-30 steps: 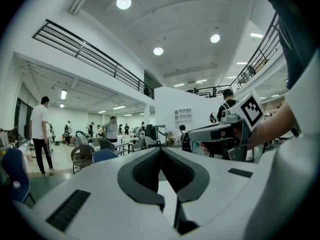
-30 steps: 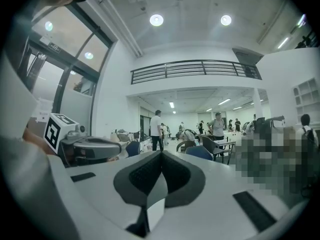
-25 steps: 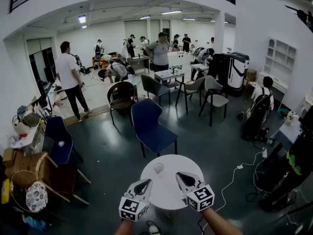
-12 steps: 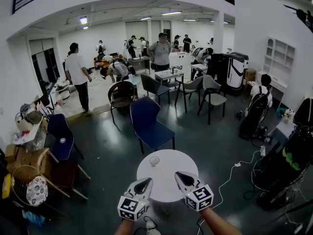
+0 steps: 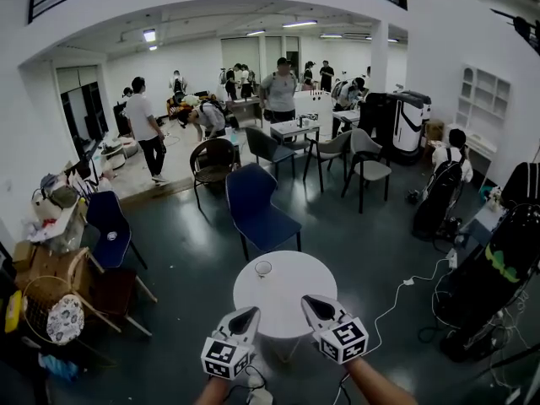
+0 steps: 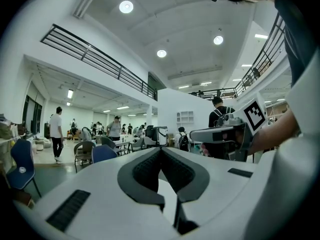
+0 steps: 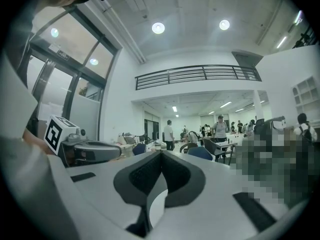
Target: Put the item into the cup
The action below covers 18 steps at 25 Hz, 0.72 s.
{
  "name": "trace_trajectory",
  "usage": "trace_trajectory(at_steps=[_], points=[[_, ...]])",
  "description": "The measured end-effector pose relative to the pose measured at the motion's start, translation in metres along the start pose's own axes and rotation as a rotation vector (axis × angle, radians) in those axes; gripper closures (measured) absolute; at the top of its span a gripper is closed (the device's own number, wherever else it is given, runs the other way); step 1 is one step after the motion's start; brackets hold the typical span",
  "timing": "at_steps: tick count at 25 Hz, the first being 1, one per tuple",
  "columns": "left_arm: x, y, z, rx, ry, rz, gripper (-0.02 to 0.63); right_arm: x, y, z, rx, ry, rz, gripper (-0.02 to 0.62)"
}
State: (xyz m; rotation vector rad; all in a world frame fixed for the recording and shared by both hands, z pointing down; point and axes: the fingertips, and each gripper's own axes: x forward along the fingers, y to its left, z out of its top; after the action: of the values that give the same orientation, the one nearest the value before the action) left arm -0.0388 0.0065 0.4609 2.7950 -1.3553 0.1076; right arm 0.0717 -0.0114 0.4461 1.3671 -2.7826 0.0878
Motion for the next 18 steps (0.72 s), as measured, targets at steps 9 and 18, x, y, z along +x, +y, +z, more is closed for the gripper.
trace_trajectory(at_steps=[9,18], points=[[-0.022,-0.034,-0.014,-0.007,0.026,0.012,0.591,-0.035,0.007,-0.008,0.015,-0.012,0.005,0.578],[-0.029,-0.049,-0.015,0.012,0.039,0.038,0.591,-0.054,0.000,-0.012,0.027,-0.021,-0.003,0.578]])
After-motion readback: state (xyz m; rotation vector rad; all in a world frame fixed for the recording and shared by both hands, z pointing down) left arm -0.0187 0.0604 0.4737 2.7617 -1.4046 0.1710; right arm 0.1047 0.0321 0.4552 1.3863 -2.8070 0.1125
